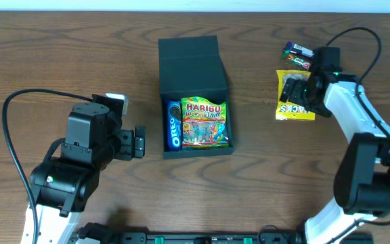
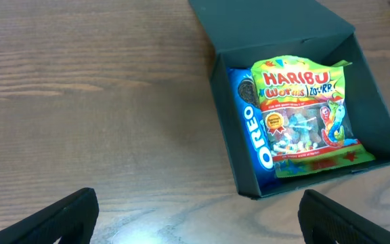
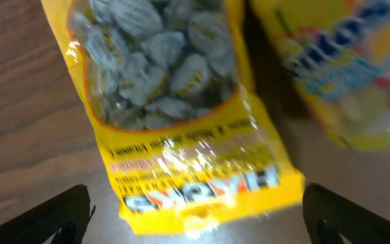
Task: Pack container
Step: 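Reach the right gripper to the yellow Mentos candy bag and grasp it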
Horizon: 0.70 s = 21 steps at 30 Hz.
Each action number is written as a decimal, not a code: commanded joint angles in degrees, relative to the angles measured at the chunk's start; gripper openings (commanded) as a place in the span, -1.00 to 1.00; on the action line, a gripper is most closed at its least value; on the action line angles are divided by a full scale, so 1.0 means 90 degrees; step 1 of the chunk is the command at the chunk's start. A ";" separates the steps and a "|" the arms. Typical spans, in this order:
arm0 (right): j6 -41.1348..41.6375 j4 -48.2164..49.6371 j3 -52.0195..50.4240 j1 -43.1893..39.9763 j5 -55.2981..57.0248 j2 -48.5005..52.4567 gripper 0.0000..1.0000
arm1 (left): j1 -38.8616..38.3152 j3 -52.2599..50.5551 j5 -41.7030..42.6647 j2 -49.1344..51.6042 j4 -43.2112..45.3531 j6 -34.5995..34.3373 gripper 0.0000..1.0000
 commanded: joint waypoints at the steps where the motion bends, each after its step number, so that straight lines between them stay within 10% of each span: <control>1: -0.0066 0.0192 -0.0015 0.0175 0.0177 0.0236 0.98 | 0.0027 0.0136 0.0024 0.0010 0.0002 -0.0073 0.91; 14: 0.0053 0.0488 -0.0015 0.0563 0.1008 0.0831 0.96 | 0.0027 0.0136 0.0022 0.0148 0.0005 -0.0070 0.91; 21: 0.0155 0.0444 -0.0015 0.0571 0.1010 0.0843 0.29 | 0.0027 0.0136 0.0022 0.0148 0.0005 -0.0070 0.91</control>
